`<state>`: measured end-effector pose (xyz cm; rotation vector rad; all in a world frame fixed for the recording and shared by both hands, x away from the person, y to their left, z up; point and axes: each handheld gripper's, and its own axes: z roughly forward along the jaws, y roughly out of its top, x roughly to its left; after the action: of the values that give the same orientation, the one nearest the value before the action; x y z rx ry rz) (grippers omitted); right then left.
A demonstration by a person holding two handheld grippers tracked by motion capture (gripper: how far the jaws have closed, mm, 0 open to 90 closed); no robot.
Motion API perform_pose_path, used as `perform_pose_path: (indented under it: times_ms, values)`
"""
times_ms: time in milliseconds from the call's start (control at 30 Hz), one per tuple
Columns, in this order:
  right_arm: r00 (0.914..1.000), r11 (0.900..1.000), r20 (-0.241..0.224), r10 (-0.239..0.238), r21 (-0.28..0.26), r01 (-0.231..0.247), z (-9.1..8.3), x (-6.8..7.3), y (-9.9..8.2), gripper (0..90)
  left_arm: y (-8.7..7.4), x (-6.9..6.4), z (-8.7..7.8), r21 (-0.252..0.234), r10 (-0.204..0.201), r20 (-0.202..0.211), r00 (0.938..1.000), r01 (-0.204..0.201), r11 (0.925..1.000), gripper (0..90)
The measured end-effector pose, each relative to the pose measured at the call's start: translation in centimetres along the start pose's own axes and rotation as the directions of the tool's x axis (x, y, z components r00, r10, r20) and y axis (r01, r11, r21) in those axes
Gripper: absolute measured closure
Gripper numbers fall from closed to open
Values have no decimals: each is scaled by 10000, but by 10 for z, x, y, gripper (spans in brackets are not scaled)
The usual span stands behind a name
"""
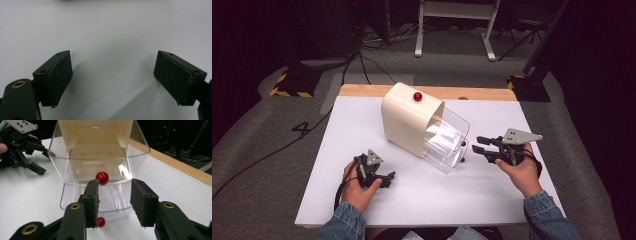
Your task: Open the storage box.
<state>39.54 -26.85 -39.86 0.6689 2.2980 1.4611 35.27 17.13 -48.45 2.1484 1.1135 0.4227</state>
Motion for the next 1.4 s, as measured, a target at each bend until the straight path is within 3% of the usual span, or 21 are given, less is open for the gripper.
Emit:
perform_pose_path:
  times_ms: [267,567,700,767,1033,1167,1267,1333,1400]
  values:
    - [9965,9970,325,773,-12,-773,-24,-1,-16,417,0,0,0,2,2,0,10000,-2,10000,156]
    - [9891,9894,876,1182,741,-1248,-49,-4,-44,378,0,0,0,5,1,0,10000,-1,10000,155]
    - [9892,9800,1062,1014,1603,-1177,-56,-6,-57,378,0,0,0,13,-14,14,10000,14,10000,155]
    - [9872,9717,1096,1157,1933,-1354,-57,-6,-64,377,0,0,0,24,-12,15,10000,12,10000,155]
    - [9823,9455,1423,1220,2844,-1586,-57,-9,-93,346,0,0,0,28,-18,24,10000,18,10000,155]
    - [9769,9357,1679,1325,3040,-1792,-59,-13,-107,331,0,0,0,26,-22,25,10000,22,10000,155]
    - [9753,9342,1832,1231,3102,-1762,-61,-14,-115,313,0,0,0,29,-22,23,10000,21,10000,155]
    - [9752,9424,1795,1299,2835,-1777,-62,-13,-118,286,0,1,0,38,-12,21,10000,12,10000,155]
    - [9747,9413,1940,1110,2942,-1657,-60,-11,-118,211,0,1,0,39,-6,21,10000,6,10000,155]
